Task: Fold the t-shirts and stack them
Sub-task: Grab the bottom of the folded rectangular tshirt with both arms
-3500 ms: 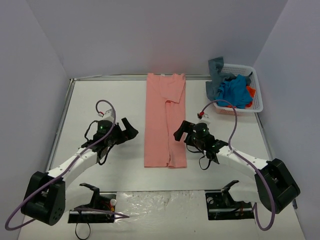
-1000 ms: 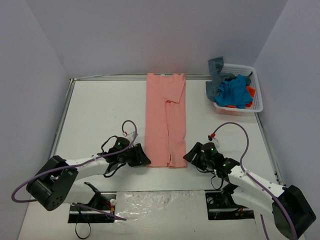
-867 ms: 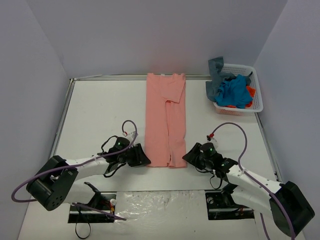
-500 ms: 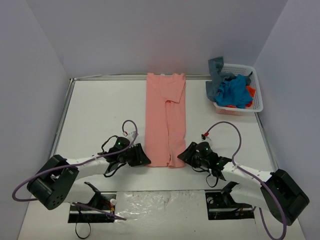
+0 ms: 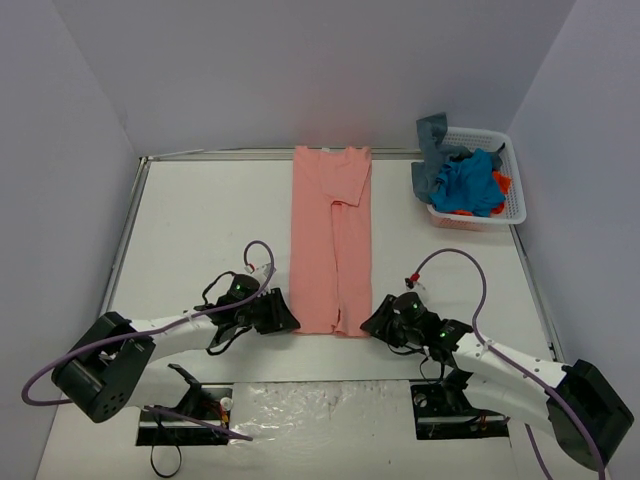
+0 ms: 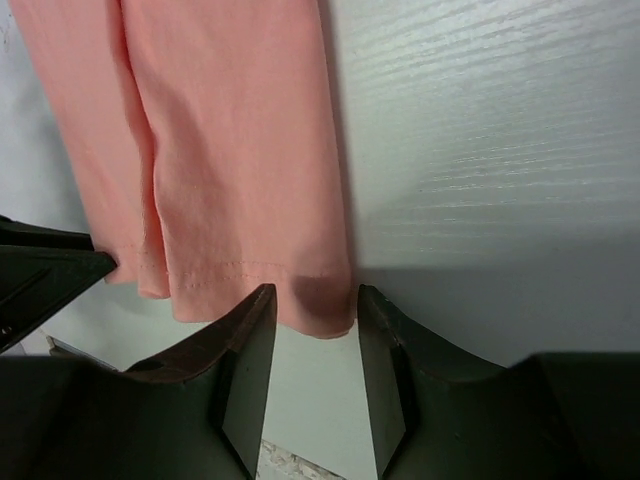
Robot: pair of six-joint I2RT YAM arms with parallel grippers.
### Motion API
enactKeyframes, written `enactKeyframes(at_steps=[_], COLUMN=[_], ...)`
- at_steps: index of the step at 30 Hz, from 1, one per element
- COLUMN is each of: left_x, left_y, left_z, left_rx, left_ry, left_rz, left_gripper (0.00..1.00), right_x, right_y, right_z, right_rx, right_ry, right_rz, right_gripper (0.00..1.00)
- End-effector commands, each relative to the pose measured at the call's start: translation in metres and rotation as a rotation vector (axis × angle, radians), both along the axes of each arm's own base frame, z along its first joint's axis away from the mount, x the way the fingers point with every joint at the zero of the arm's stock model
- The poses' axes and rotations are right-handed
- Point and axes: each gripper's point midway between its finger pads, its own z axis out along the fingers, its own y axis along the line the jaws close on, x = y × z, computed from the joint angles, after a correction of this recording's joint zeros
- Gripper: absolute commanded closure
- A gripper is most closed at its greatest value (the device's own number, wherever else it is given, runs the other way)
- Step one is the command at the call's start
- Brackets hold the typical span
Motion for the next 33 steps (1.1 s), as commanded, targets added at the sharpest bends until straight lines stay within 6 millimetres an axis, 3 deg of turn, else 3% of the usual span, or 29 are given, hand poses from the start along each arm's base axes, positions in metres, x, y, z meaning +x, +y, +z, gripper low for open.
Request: enactKeyframes(at_steps=[1,5,9,11,14,15,24,33], left_x=[-0.012,-0.012,-0.012,-0.012,-0.012,-0.012,-0.017,-0.017], left_y=[0.015,0.014,0.015,0.014,0.012,0.012,0.022,0.025], left_z=[-0.018,-0.020,-0.023,-0.023,-0.022,-0.021,-0.021,-0.004], left_rx=[0.097,0.098,0.097,0.093,0.096,0.099,0.152,0.142], left_ry=[0.052,0.055,0.058,0.059,0.057,0.056,0.075,0.036], left_rz=[0.001,-0.005,-0.001,-0.003,-0.021,-0.026,-0.020,-0.021], left_gripper=[0.73,0.74,0.74,0.75,0.85,0.97,0.98,0.98], right_x=[-0.011,-0.011,-0.007,-0.007,-0.008,-0.008,-0.010,-0.011], right_y=[-0.019,-0.021,-0.026,-0.027,-0.027,-0.027,-0.029,-0.025], right_z=[-0.015,-0.020,-0.023,-0.025,-0.025,-0.024,-0.008,-0.001], right_rx=[-0.084,-0.109,-0.145,-0.154,-0.153,-0.150,-0.157,-0.161], right_ry=[0.048,0.055,0.041,0.043,0.044,0.044,0.033,0.026], right_rz=[-0.033,-0.033,-0.047,-0.045,-0.044,-0.046,-0.036,-0.007], right_gripper=[0.66,0.74,0.94,1.00,1.00,1.00,1.00,1.00])
